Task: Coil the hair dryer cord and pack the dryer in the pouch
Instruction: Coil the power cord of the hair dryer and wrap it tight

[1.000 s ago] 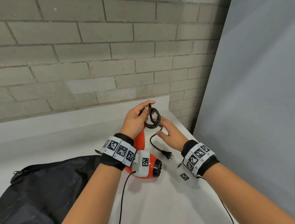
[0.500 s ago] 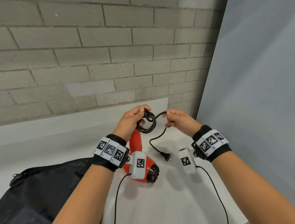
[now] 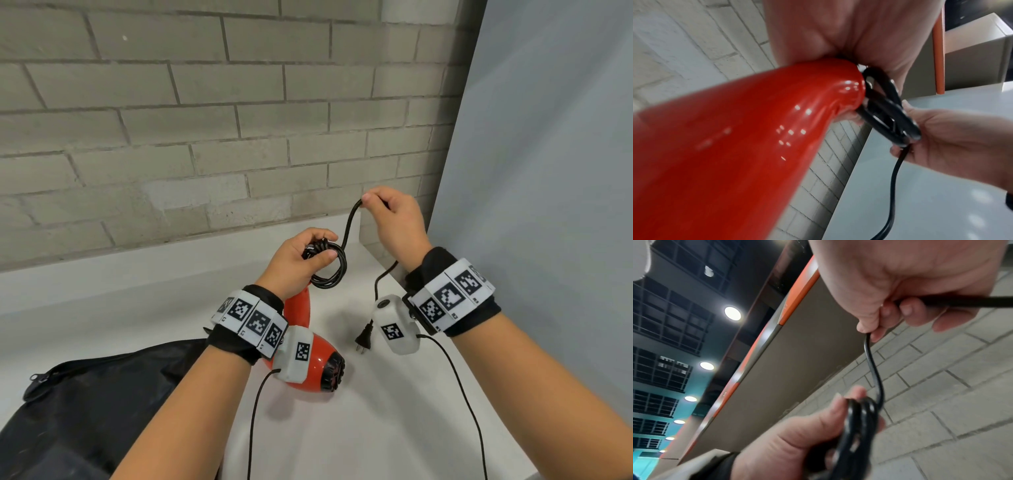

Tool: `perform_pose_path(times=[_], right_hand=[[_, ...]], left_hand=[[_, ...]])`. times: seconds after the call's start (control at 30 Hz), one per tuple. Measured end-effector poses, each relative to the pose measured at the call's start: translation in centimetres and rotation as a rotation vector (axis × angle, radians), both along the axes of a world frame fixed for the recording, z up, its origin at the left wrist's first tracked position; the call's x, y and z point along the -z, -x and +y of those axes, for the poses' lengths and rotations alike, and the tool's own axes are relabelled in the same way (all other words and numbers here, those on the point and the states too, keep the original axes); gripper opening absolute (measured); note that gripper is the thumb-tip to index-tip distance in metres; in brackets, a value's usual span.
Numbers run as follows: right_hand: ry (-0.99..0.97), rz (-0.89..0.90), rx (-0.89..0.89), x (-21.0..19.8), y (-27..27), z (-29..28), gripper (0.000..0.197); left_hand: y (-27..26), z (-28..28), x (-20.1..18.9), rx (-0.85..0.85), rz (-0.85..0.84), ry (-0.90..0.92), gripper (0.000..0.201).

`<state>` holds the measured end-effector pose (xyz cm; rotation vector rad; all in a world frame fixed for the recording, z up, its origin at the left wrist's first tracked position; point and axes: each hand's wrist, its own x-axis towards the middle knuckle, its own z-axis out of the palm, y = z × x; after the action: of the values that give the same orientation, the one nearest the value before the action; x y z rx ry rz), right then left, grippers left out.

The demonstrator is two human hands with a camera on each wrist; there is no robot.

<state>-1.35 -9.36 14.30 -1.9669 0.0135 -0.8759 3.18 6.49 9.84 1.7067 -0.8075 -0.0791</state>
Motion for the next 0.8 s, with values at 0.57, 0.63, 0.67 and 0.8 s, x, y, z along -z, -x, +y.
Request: perform_pose_path(times=[0.57, 0.63, 0.67, 0.8], right_hand=[[0.015, -0.039, -0.333, -0.1, 0.6, 0.8, 0.016], [0.016, -0.042, -0.321, -0.3, 0.5, 0.5, 0.017], [0.021, -0.047, -0.313, -0.5, 0.4, 0.4, 0.017], [0.021, -0.075, -0.283, -0.8, -0.4, 0.2, 0.016]], left_hand=[[-0.4, -1.6, -0.2, 0.093, -0.027, -0.155, 0.029], [-0.2, -1.6, -0.4, 0.118, -0.011, -0.145, 0.037], [-0.1, -1.6, -0.5, 0.122, 0.001, -0.138, 0.040], [-0.1, -1.3, -0.6, 0.135, -0.006, -0.127, 0.031]])
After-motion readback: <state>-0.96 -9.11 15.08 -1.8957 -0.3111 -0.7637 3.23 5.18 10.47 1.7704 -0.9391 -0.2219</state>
